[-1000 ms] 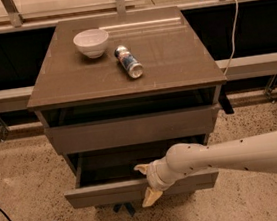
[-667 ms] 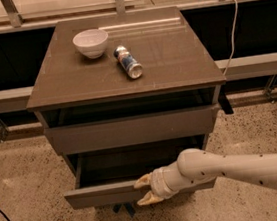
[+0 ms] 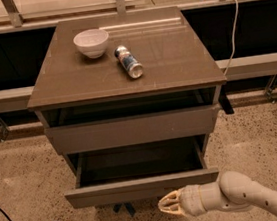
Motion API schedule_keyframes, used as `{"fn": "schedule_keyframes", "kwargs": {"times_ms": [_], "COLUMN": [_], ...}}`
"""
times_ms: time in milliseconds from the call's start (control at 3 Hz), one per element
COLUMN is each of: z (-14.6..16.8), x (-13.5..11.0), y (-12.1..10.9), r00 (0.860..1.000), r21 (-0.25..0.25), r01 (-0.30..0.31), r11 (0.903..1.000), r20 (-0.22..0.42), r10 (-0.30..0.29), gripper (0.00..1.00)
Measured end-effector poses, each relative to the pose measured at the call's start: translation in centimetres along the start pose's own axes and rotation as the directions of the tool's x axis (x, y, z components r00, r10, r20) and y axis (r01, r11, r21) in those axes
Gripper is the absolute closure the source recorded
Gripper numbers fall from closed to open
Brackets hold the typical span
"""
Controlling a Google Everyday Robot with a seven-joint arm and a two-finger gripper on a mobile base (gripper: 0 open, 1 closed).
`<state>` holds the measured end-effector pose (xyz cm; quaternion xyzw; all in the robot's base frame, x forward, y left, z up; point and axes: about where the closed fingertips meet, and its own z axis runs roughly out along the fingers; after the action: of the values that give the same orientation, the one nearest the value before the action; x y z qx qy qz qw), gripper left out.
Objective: Close middle drawer
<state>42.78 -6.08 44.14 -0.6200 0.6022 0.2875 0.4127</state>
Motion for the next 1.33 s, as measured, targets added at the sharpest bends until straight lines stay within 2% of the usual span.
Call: {"fn": "schedule_keyframes", "kwargs": {"times_ms": [333,667,1000,1333], "z": [-0.2,0.4,1.4,4.6], "x": [4.0,5.2,5.3,6.1], "y": [0.2,0.1,-0.1,-0.9], "r00": [0.997,0.994,0.993,0.986], "r21": [0.036,0.046,0.021,-0.019], "r01": [-0.051,-0.073,-0.072,-0.051], "r11": [0.9981,0.9963,0.9972,0.9985], "r20": [0.062,0.087,0.096,0.158], "r10": [0.049,0.069,0.069,0.053], "gripper": [1.00,1.00,1.00,1.00]}}
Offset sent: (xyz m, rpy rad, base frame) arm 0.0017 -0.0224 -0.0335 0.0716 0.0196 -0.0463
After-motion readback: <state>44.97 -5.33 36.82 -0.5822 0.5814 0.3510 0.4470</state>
